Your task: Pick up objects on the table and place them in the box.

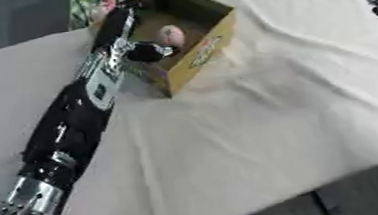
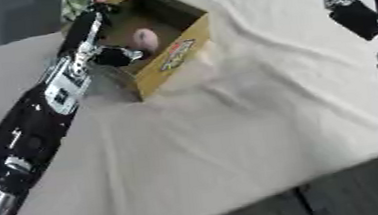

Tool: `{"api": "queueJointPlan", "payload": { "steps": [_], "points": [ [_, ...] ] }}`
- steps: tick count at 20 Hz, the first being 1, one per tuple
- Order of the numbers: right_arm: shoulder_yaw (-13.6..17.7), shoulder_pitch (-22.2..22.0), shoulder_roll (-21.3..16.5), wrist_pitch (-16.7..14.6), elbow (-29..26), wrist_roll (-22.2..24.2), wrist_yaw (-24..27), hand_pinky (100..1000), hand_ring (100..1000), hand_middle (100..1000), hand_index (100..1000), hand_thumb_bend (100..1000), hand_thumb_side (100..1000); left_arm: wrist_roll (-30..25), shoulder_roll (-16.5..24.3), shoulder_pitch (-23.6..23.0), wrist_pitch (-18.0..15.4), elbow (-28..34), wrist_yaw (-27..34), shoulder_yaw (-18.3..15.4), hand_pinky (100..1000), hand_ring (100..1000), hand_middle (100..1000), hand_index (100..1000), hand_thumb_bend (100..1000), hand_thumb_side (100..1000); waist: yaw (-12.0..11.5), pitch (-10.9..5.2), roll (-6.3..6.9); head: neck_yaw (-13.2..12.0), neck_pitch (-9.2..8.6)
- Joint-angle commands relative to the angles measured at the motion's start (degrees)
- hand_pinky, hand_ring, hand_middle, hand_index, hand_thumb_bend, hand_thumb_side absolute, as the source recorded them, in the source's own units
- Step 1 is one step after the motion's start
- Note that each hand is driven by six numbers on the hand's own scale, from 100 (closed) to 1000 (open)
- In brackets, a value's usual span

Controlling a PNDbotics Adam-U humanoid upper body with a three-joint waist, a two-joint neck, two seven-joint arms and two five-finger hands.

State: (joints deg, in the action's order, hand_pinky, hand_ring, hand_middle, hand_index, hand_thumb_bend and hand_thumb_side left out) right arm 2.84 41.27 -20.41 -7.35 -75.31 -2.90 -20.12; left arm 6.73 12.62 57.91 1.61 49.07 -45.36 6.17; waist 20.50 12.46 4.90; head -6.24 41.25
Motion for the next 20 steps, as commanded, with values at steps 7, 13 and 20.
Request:
{"api": "queueJointPlan", "payload": {
  "steps": [7,13,20],
  "points": [
    [0.6,0.2,-1.2,0.1,-1.5,0.0,0.0,753,906,711,902,100,526,3.8,2.3,0.6,-0.5,8.3,2.8,-0.4,577,700,709,787,1000,419,-1.5,-1.25,-0.37,0.5,-0.62],
    [1.1,-0.5,-1.6,0.3,-1.8,-0.4,0.1,752,906,711,903,100,531,5.7,6.7,-4.1,1.1,22.5,15.2,-0.7,520,629,607,728,975,383,-4.6,-1.16,-0.5,2.1,-0.69],
    [2.0,-1.5,-2.3,0.5,-2.4,-1.2,0.6,752,906,709,903,100,536,10.4,12.4,-15.3,5.5,38.6,29.4,-4.9,479,585,544,681,740,390,-9.0,-0.8,-0.84,4.0,-0.9]
  ]
}}
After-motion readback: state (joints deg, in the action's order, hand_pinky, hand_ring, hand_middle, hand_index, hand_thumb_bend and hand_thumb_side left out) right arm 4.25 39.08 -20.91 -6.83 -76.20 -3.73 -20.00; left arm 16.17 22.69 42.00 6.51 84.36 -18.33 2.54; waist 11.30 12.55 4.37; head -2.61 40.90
